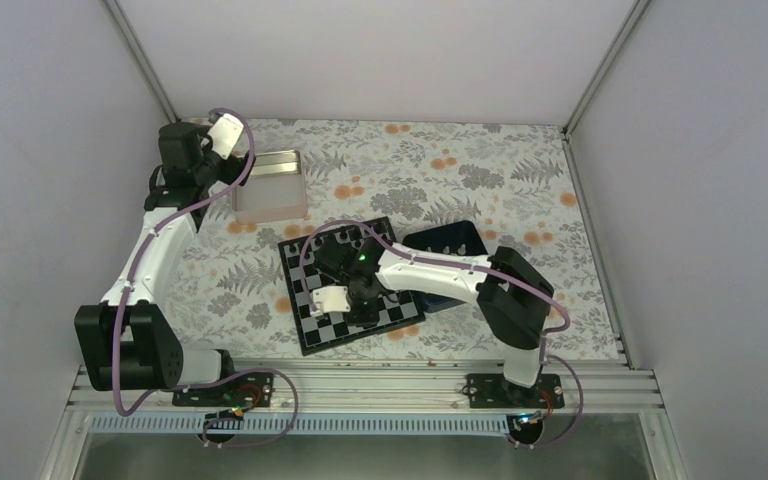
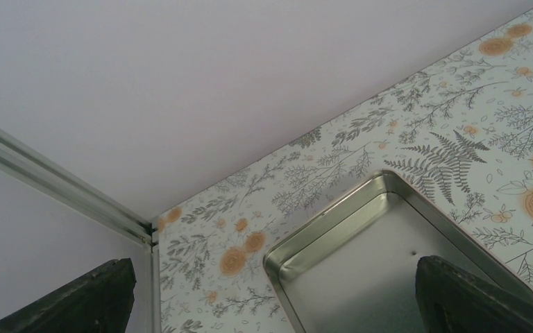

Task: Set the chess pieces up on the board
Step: Place the chess piece on the chessboard.

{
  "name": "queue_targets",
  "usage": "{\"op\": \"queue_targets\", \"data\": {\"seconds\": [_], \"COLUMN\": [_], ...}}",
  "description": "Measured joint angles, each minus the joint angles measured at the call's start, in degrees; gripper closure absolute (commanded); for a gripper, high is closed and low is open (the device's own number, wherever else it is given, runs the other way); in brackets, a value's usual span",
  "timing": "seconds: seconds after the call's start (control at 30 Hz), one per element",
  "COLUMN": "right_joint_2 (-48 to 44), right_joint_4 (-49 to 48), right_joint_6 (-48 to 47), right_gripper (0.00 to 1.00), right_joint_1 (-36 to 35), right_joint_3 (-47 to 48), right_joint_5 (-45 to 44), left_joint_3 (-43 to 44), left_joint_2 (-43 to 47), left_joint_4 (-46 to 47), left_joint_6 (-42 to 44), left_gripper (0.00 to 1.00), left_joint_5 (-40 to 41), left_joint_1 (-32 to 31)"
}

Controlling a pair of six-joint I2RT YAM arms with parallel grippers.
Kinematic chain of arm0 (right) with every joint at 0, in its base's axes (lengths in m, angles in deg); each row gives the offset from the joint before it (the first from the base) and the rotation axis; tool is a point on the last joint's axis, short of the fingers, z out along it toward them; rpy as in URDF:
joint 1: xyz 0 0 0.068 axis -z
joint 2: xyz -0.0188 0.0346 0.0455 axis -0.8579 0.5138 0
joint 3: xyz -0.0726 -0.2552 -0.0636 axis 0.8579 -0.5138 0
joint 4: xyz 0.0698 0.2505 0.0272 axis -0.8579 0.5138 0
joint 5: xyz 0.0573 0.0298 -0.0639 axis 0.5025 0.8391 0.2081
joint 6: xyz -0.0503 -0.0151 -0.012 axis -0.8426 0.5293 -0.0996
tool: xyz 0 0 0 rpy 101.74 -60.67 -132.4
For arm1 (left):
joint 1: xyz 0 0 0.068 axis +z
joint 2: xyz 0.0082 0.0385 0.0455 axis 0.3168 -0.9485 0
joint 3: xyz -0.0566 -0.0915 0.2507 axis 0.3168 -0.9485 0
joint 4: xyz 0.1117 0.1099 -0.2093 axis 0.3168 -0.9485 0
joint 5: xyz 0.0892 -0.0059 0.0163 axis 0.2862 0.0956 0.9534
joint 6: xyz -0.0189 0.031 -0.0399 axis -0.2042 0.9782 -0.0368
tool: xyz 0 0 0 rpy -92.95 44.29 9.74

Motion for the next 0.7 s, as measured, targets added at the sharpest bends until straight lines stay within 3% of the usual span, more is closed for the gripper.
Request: {"op": "queue_targets", "data": {"seconds": [0.5,0.63,0.7], "right_joint_2": [1.25,1.31,1.42], "right_joint_4": [-0.72,-0.90,-0.90], "right_joint_6": [-0.07,-0.09,-0.13], "right_gripper": [0.88,0.81,0.69], "right_joint_1": [-0.24,-0.24,-0.24], "right_joint_3": [0.00,0.00,0.00], "right_joint_5": [0.85,1.20,1.29], "left_joint_3": [-0.37,-0.39,-0.39], "left_joint_2": [-0.11,-0.11,-0.11], "left_joint_4": [0.02,0.02,0.02], "left_joint_6": [0.04,0.09,0.17], "left_gripper": [0.00,0.00,0.00], "left_joint_5": [-0.42,-0.42,-0.42], "left_joint_1": [0.00,0.00,0.00]}}
